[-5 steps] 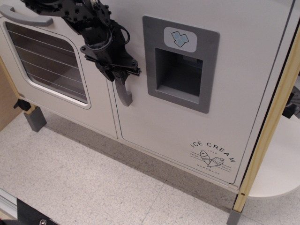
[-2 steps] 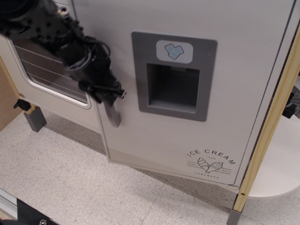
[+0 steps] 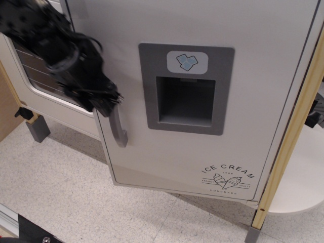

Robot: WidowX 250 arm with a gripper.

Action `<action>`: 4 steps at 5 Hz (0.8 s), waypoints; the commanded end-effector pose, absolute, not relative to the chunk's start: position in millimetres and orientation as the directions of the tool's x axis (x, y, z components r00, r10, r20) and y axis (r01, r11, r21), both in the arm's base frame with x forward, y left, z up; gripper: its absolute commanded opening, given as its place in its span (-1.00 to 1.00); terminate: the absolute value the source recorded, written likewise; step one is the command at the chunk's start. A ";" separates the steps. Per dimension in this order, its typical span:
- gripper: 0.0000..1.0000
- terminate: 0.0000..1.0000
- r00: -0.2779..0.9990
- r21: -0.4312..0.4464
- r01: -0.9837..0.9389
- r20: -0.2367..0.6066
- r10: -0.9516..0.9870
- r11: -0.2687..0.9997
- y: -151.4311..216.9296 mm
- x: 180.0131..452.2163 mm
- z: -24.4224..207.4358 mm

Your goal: Open fridge

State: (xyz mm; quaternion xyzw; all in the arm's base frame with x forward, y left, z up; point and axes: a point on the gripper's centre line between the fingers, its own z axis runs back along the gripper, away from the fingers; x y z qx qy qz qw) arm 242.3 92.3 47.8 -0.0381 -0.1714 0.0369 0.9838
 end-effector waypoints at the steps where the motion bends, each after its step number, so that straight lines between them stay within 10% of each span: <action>1: 1.00 -1.00 0.960 -0.029 -0.043 0.275 0.050 0.999 120.7 212.8 61.4; 4: 1.00 -1.00 0.847 0.083 -0.477 0.310 0.432 0.875 206.7 221.6 47.4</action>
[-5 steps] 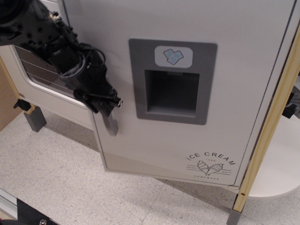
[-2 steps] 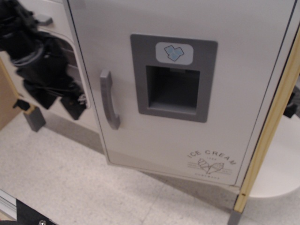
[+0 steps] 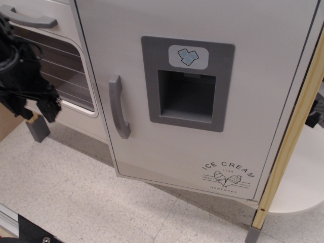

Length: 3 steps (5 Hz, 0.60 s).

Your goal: Open fridge

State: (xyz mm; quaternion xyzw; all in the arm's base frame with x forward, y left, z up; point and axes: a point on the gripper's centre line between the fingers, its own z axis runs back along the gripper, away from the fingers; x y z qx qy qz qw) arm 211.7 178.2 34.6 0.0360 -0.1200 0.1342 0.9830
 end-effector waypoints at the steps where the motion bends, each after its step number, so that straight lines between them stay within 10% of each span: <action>1: 1.00 -1.00 0.743 0.077 -0.634 0.334 0.580 0.769 211.7 230.0 48.0; 3: 1.00 -1.00 0.666 -0.063 -0.715 0.242 0.706 0.696 193.8 272.2 47.8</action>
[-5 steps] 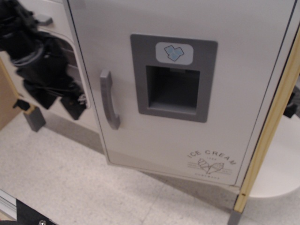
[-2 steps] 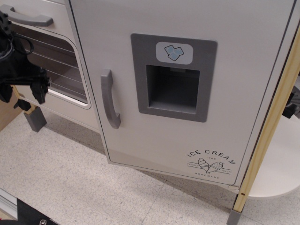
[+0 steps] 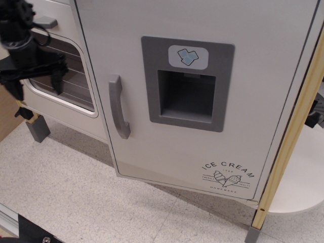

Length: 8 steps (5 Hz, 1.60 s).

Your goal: Open fridge

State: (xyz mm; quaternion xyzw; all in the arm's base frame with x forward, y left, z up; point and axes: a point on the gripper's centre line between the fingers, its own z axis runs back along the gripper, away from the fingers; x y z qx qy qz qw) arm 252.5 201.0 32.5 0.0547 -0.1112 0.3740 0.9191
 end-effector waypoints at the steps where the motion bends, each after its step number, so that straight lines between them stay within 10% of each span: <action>1: 1.00 -1.00 0.645 -0.108 -0.729 0.221 0.731 0.676 193.3 284.0 52.1; 3: 1.00 -1.00 0.666 -0.108 -0.709 0.218 0.713 0.696 183.3 283.3 56.9; 8: 1.00 -1.00 0.910 -0.163 -0.337 0.197 0.365 0.927 133.1 185.9 67.5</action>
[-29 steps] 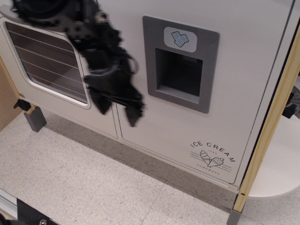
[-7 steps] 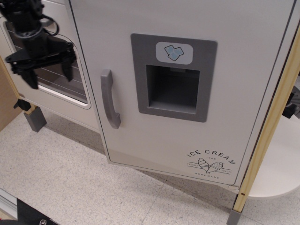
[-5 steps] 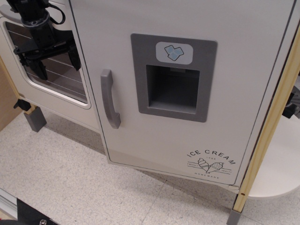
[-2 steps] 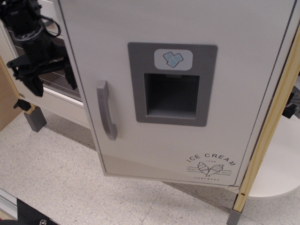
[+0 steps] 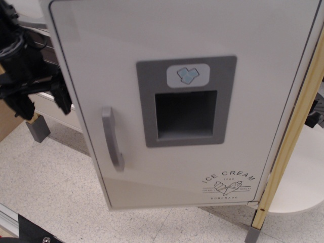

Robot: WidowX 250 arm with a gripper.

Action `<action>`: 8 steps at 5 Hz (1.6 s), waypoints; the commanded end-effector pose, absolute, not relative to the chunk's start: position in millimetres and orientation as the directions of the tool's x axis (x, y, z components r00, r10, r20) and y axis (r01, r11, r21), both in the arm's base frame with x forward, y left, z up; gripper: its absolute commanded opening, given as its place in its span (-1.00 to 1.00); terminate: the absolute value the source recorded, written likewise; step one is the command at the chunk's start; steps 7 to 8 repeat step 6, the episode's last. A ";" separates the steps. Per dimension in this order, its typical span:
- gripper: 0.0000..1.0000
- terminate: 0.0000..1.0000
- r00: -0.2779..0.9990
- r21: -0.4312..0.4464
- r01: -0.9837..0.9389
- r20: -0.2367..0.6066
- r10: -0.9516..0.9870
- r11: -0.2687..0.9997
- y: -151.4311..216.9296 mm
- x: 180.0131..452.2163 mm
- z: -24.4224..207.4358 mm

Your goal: Open fridge

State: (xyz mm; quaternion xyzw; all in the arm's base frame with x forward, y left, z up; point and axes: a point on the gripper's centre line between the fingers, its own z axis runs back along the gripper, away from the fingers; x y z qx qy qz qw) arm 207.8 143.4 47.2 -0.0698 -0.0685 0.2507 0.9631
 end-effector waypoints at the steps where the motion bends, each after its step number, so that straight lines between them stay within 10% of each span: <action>1: 1.00 -1.00 0.930 -0.168 -0.261 0.222 0.295 0.951 117.8 174.5 66.6; 5: 1.00 -1.00 0.950 -0.095 -0.005 0.312 0.035 0.995 11.8 175.3 33.7; 6: 1.00 1.00 0.953 -0.096 0.015 0.304 0.015 0.995 -11.9 178.0 32.0; 8: 1.00 1.00 0.953 -0.096 0.015 0.304 0.015 0.995 -11.9 178.0 32.0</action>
